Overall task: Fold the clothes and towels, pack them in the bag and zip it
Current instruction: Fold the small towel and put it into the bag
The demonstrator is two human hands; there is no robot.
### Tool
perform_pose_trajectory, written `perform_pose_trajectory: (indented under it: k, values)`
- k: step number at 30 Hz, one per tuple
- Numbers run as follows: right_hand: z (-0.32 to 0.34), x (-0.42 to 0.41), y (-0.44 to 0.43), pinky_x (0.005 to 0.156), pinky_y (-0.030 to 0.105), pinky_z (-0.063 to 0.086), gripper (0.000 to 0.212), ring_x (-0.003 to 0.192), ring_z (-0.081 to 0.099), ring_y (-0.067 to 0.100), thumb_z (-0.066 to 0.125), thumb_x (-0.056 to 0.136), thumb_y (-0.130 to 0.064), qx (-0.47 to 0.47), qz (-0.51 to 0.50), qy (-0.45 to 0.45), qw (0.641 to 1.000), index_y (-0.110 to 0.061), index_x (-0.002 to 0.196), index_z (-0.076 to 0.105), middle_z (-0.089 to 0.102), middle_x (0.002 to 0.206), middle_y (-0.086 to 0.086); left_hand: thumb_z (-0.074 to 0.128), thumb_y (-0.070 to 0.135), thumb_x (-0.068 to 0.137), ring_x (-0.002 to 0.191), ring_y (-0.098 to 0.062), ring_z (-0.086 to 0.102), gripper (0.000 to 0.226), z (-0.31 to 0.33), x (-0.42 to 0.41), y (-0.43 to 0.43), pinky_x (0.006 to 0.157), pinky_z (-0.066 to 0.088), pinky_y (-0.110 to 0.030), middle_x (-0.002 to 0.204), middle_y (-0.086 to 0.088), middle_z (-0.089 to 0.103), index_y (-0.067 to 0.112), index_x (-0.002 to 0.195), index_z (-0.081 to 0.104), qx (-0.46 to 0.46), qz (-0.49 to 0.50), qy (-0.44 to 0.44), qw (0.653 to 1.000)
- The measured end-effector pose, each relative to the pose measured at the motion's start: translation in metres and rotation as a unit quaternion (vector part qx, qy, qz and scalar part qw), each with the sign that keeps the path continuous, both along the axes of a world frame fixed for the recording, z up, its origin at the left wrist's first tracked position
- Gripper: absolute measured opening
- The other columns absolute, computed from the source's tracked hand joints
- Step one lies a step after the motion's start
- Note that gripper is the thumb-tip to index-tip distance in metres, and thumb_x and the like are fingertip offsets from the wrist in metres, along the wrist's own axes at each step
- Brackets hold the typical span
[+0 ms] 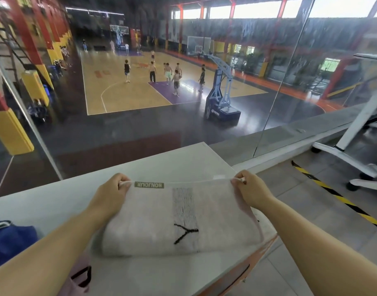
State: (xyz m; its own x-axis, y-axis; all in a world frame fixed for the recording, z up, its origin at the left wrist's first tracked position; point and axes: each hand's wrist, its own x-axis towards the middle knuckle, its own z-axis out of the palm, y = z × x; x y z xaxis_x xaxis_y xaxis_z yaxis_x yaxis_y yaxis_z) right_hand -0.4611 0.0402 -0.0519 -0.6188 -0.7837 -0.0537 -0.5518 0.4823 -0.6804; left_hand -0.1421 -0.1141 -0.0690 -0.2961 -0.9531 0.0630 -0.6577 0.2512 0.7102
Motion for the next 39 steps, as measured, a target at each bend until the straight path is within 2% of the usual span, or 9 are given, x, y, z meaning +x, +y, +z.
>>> perform_pose_trajectory:
  k: [7, 9, 12, 15, 19, 23, 29, 34, 39]
  values:
    - [-0.021, -0.007, -0.014, 0.069, 0.031, 0.044, 0.015, 0.081, 0.056, 0.023, 0.051, 0.094, -0.03, 0.028, -0.01, 0.007, 1.0, -0.019, 0.086, 0.058, 0.062, 0.09, 0.004, 0.051, 0.026, 0.092, 0.078, -0.021, 0.057, 0.012, -0.012, -0.005, -0.012, 0.067, 0.041, -0.032, 0.082, 0.0, 0.063, 0.024, 0.081, 0.056, 0.008, -0.01, -0.037, 0.999]
    - [-0.018, -0.003, -0.014, 0.071, 0.032, 0.043, 0.015, 0.087, 0.056, 0.026, 0.051, 0.094, -0.029, 0.046, -0.014, 0.035, 0.998, -0.016, 0.097, 0.058, 0.061, 0.097, 0.007, 0.058, 0.026, 0.087, 0.087, -0.026, 0.058, 0.003, -0.011, -0.007, -0.013, 0.076, 0.043, -0.035, 0.089, -0.001, 0.061, 0.023, 0.088, 0.059, -0.025, -0.007, -0.056, 0.998]
    - [-0.008, 0.013, -0.007, 0.084, 0.037, 0.043, 0.032, 0.11, 0.048, 0.03, 0.057, 0.091, -0.03, 0.053, -0.003, 0.171, 0.984, -0.016, 0.12, 0.052, 0.052, 0.12, 0.007, 0.069, 0.031, 0.079, 0.108, -0.027, 0.048, 0.032, -0.012, -0.009, -0.014, 0.099, 0.029, -0.036, 0.11, -0.004, 0.054, 0.02, 0.108, 0.061, -0.116, -0.037, -0.106, 0.987]
    - [0.003, 0.049, 0.009, 0.087, 0.037, 0.045, 0.03, 0.112, 0.046, 0.025, 0.059, 0.089, -0.031, 0.005, 0.064, 0.21, 0.976, -0.02, 0.117, 0.056, 0.051, 0.119, 0.002, 0.055, 0.038, 0.077, 0.119, -0.025, 0.045, 0.043, -0.008, -0.014, -0.005, 0.103, 0.019, -0.027, 0.12, -0.001, 0.054, 0.024, 0.117, 0.061, -0.168, -0.177, -0.139, 0.96]
    - [0.008, 0.1, 0.032, 0.085, 0.034, 0.045, 0.029, 0.104, 0.055, 0.022, 0.044, 0.094, -0.045, 0.091, 0.205, 0.194, 0.955, -0.026, 0.109, 0.061, 0.055, 0.114, -0.003, 0.016, 0.055, 0.078, 0.119, -0.017, 0.05, 0.066, -0.006, -0.014, 0.008, 0.102, 0.029, -0.033, 0.129, 0.009, 0.055, 0.035, 0.127, 0.055, -0.136, -0.272, -0.236, 0.923]
    - [0.007, 0.115, 0.031, 0.095, 0.043, 0.037, 0.047, 0.114, 0.051, 0.025, 0.026, 0.097, -0.053, 0.201, 0.227, 0.249, 0.92, -0.022, 0.106, 0.06, 0.056, 0.123, -0.002, 0.033, 0.05, 0.093, 0.116, -0.014, 0.047, 0.038, 0.0, -0.006, 0.014, 0.096, 0.041, -0.034, 0.129, 0.015, 0.049, 0.048, 0.129, 0.047, -0.111, -0.231, -0.304, 0.918]
    - [-0.01, 0.094, 0.009, 0.106, 0.07, -0.002, 0.054, 0.146, -0.01, 0.029, 0.018, 0.099, -0.049, 0.286, 0.269, 0.261, 0.882, -0.03, 0.149, 0.01, -0.003, 0.16, -0.01, 0.043, 0.061, 0.086, 0.093, -0.013, 0.058, 0.038, 0.014, 0.007, 0.048, 0.081, 0.045, -0.029, 0.095, 0.011, 0.05, 0.041, 0.115, 0.057, -0.081, -0.223, -0.351, 0.906]
    - [-0.01, 0.078, 0.013, 0.111, 0.065, -0.001, 0.05, 0.145, -0.012, 0.031, 0.026, 0.1, -0.045, 0.214, 0.245, 0.314, 0.892, -0.034, 0.148, 0.015, -0.004, 0.16, -0.002, 0.047, 0.071, 0.072, 0.082, -0.012, 0.051, 0.041, 0.008, 0.016, 0.072, 0.074, 0.047, -0.03, 0.09, 0.012, 0.049, 0.033, 0.085, 0.054, -0.093, -0.281, -0.3, 0.907]
    - [-0.015, 0.077, 0.053, 0.115, 0.053, 0.021, 0.051, 0.145, 0.017, 0.024, 0.049, 0.096, -0.028, 0.046, 0.353, 0.339, 0.871, -0.031, 0.144, 0.033, 0.027, 0.155, -0.004, 0.039, 0.06, 0.082, 0.114, -0.025, 0.039, 0.043, -0.014, 0.026, 0.078, 0.092, 0.047, -0.041, 0.129, 0.005, 0.042, 0.036, 0.114, 0.054, -0.206, -0.331, -0.239, 0.889]
